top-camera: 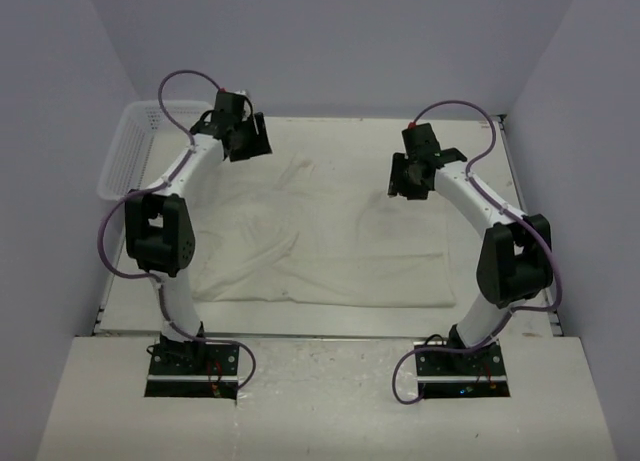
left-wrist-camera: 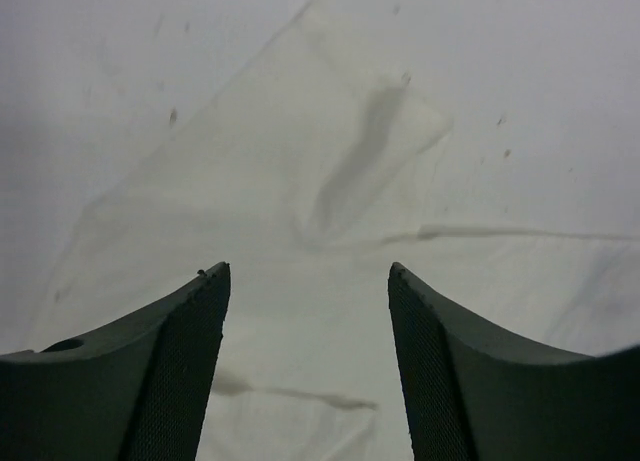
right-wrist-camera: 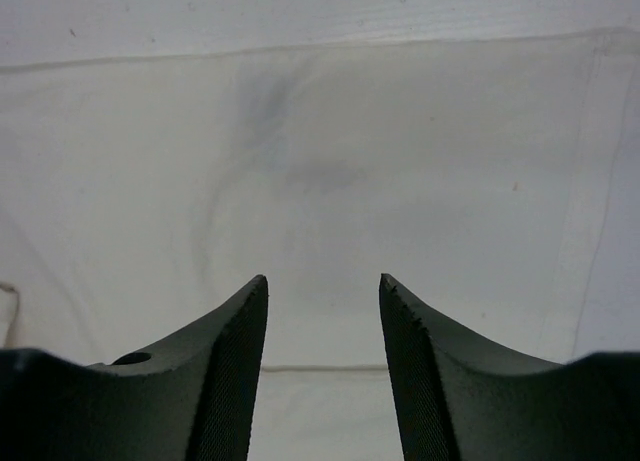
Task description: Fold and stack the t-shirts
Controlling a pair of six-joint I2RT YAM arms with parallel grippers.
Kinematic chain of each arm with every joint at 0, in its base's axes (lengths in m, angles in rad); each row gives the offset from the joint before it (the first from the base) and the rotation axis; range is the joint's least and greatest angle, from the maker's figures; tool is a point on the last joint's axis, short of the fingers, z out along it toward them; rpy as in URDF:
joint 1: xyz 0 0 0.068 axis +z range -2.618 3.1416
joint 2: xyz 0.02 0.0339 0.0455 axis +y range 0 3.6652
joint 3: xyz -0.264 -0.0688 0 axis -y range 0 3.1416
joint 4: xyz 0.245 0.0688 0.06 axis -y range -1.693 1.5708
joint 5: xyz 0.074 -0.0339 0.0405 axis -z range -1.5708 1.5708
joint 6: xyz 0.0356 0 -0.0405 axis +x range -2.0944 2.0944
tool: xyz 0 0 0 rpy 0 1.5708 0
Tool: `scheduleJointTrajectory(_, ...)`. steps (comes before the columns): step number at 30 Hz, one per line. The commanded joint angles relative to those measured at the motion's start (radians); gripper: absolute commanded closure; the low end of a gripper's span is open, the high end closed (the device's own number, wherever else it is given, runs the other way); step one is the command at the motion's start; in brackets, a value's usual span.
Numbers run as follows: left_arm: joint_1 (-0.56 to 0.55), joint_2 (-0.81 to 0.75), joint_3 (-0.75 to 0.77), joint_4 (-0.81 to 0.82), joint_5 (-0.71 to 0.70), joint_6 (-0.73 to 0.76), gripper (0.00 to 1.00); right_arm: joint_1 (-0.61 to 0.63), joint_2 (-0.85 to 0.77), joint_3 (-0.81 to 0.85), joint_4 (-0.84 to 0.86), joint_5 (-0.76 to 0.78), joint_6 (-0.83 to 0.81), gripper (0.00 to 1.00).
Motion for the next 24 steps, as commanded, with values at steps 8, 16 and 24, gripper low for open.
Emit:
scheduleJointTrajectory(8,-0.01,0.435,0.586,-0.037,0.101,0.263,0.34,-0.012,-0.03,0.012,0.018,-0.068,-0.034,0.48)
scheduleJointTrajectory(16,-0.008,0.512,0.591,0.08,0.051,0.34,0.38,-0.021,-0.078,-0.063,0.055,-0.059,-0.042,0.48)
scheduleJointTrajectory(24,-0.007,0.609,0.7,0.091,0.049,0.415,0.4,-0.033,-0.116,-0.094,0.061,-0.073,-0.03,0.48)
